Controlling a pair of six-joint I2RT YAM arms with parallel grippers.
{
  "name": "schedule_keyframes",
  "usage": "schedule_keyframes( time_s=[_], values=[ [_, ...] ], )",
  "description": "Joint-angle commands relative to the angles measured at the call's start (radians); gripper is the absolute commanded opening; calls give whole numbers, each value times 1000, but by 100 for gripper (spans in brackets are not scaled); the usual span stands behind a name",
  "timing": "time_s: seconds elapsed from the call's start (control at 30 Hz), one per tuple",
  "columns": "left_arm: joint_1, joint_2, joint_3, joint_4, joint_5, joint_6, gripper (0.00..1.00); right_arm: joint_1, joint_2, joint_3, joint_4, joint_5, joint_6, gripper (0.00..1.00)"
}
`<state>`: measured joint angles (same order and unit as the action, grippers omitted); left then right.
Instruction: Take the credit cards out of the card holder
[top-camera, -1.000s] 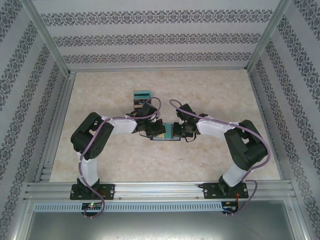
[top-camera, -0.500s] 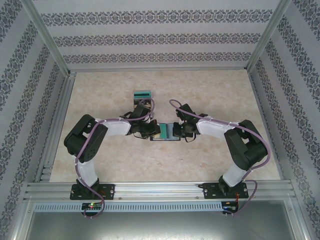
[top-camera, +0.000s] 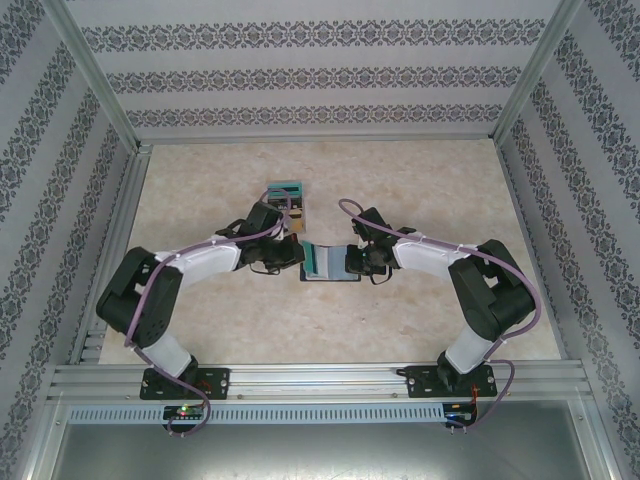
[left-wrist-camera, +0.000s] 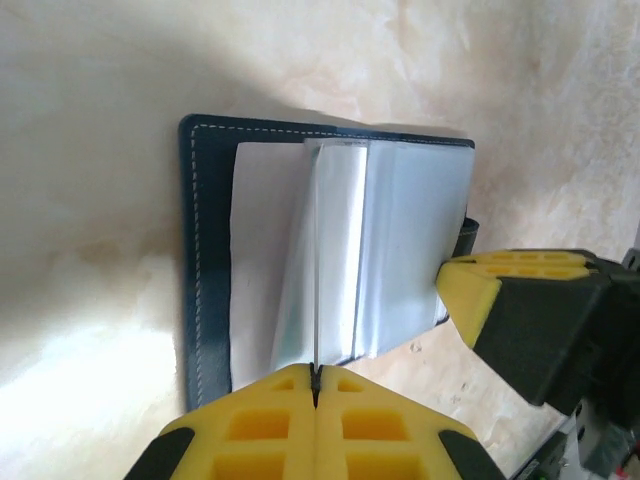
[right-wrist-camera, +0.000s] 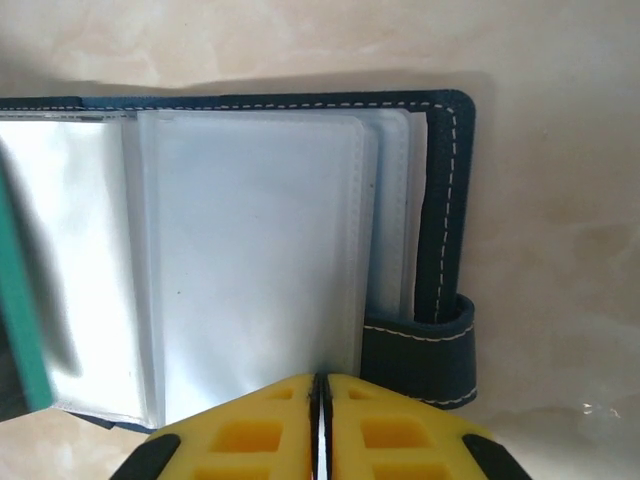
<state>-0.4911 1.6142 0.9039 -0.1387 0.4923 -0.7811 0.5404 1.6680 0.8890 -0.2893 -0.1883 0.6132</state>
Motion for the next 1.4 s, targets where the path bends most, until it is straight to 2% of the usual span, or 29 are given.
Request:
schedule_keyframes(
  time_s=[0.0, 0.07, 0.27, 0.37, 0.47, 0.5, 0.6, 0.73, 0.93, 1.13, 1.37],
  values=[
    [10, -74, 43, -167, -66, 113, 0, -9, -52, 6, -37, 16, -22, 18],
    [11, -107, 79, -229, -98, 168, 0, -18, -84, 17, -44, 17, -32, 23],
    [10, -164, 222, -387, -261, 425, 0, -56, -210, 39, -70, 27, -76, 49],
    [10, -199, 248, -358, -307, 643, 0, -85, -274, 39, -77, 27, -93, 54],
    [9, -233, 235, -274, -336, 902, 0, -113, -333, 32, -80, 29, -102, 63],
    [9, -235, 234, -247, -365, 990, 0, -122, -351, 31, -83, 32, -102, 69],
    [9, -214, 265, -200, -476, 1202, 0, -135, -392, 27, -91, 41, -103, 98],
    [9, -122, 340, -200, -553, 1474, 0, -145, -433, 13, -98, 50, -101, 98],
    [27, -10, 367, -124, -575, 1740, 0, -157, -469, -10, -106, 59, -90, 98],
    [68, 109, 446, -122, -565, 1873, 0, -165, -473, -12, -118, 59, -89, 98],
    [83, 200, 480, -85, -578, 1949, 0, -171, -448, -6, -117, 55, -80, 98]
  ],
)
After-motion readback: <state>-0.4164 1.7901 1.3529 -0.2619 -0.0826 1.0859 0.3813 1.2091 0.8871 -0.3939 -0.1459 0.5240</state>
